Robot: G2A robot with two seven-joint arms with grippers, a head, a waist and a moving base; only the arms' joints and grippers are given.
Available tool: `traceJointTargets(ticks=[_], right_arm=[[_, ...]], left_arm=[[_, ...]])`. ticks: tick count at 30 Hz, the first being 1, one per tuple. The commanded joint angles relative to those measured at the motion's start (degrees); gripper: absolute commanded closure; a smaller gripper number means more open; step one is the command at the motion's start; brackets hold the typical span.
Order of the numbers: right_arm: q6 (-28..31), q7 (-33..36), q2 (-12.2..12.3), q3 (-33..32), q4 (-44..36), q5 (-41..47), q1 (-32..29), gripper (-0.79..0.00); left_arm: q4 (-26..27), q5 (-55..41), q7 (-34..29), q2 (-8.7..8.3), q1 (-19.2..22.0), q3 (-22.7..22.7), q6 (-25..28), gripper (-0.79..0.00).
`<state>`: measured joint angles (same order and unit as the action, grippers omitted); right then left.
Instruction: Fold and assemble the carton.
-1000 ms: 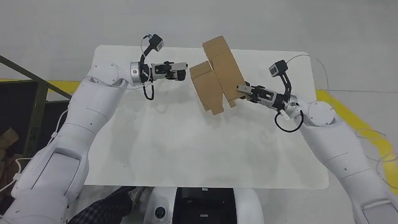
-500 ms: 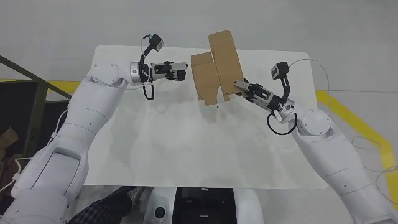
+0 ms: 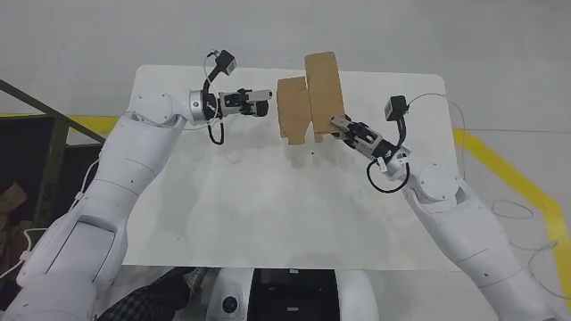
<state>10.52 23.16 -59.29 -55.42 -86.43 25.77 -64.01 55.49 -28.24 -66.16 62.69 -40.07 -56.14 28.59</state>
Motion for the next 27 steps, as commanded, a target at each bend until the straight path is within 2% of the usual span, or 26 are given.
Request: traceJointTargets(ticks=[1,10,19,20,21,22,24,27], right_arm=[[-0.95,-3.91,-0.46,0.33,-0.4,-0.04,-0.36,0.0],[-2.12,-13.41,-2.02,0.53,-2.91,-1.38,-1.17,0.0],[-3.35,-15.71,-3.13,0.91,-6.81,-1.79,-3.01,0.0],[-3.51,-15.95,-3.22,0.86,-7.1,-1.98,-3.21,0.0],[-3.61,-16.12,-3.31,0.79,-7.39,-2.21,-3.38,0.0],[-3.77,-16.33,-3.39,0.74,-7.6,-2.43,-3.57,0.0],[-4.03,-16.54,-3.58,0.78,-8.02,-3.01,-3.94,0.0],[-4.22,-16.86,-3.85,0.79,-8.38,-3.82,-4.47,0.0]], left_arm=[[1.11,-0.1,0.01,-0.17,-0.79,-0.49,-0.64,-0.785],[3.84,-0.64,0.33,-0.12,-2.91,-0.8,-2.66,-0.785],[2.56,-0.66,2.97,0.99,-2.7,0.77,-3.58,-0.785],[2.38,-0.8,3.08,1.11,-2.65,0.89,-3.54,-0.668],[2.21,-1.04,3.05,1.23,-2.61,1.01,-3.61,-0.416],[2.01,-1.25,2.99,1.33,-2.55,1.07,-3.62,-0.329],[1.63,-1.42,3.04,1.5,-2.41,1.15,-3.59,-0.234],[1.27,-1.75,2.81,1.72,-2.27,1.2,-3.5,-0.16]])
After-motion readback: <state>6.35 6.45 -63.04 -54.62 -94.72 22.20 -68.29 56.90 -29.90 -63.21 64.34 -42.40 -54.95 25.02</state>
